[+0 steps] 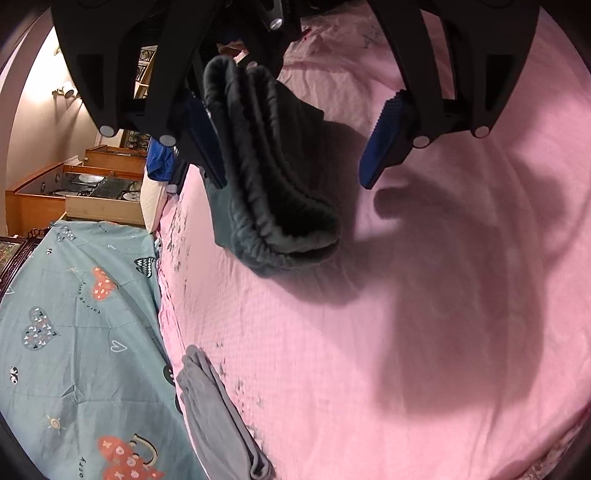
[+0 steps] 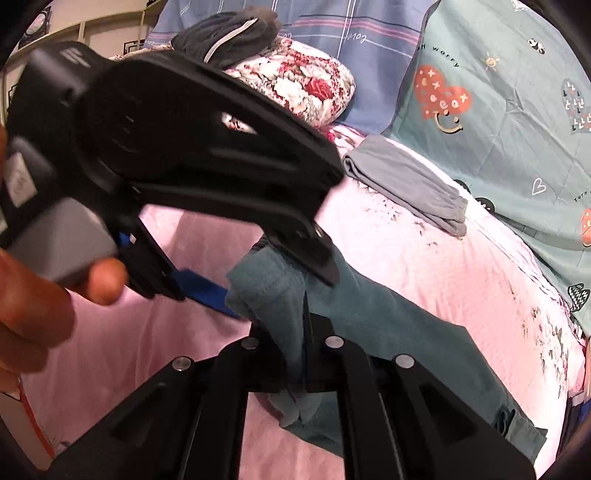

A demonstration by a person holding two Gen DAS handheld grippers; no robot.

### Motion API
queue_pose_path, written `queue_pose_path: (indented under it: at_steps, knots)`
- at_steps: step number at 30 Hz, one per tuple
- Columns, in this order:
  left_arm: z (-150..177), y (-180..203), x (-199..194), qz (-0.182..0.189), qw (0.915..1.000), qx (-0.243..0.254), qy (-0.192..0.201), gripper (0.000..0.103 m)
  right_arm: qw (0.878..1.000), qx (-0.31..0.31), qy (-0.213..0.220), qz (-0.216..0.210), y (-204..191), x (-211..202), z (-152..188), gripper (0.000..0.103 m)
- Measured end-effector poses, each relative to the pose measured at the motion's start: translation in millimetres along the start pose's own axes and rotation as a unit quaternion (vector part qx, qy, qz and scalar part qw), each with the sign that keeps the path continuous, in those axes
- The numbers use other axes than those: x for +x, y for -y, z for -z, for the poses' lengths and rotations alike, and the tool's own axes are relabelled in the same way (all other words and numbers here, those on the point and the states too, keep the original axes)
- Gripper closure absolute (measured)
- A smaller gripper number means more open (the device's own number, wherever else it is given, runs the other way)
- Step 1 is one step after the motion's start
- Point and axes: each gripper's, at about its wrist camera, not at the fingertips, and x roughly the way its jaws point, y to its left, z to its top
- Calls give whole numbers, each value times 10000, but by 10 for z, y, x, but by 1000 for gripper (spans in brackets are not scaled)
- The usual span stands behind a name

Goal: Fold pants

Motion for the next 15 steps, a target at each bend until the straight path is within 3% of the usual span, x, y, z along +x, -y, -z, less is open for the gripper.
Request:
queue_pose_path:
  at_steps: [2,3,4,10,15]
  knots:
    - [44,99,29,82,9998,193,38,44,10000,34,15,-30,30,-50,25,97]
    - [77,190,48,192,9992,360,25,61,10000,88,23,-37,66,-83,43,97]
    - [106,270,70,271,9985,485,-2,72,9998,167,24,-54,105,-117,60,97]
    - [346,918,230,284,9914,1274,80,76,9962,822,278,114,501,-515,159,97]
    - [667,1603,610,507,9782,2014,-87,76,9876,1426,486,436,1051,-929,356,97]
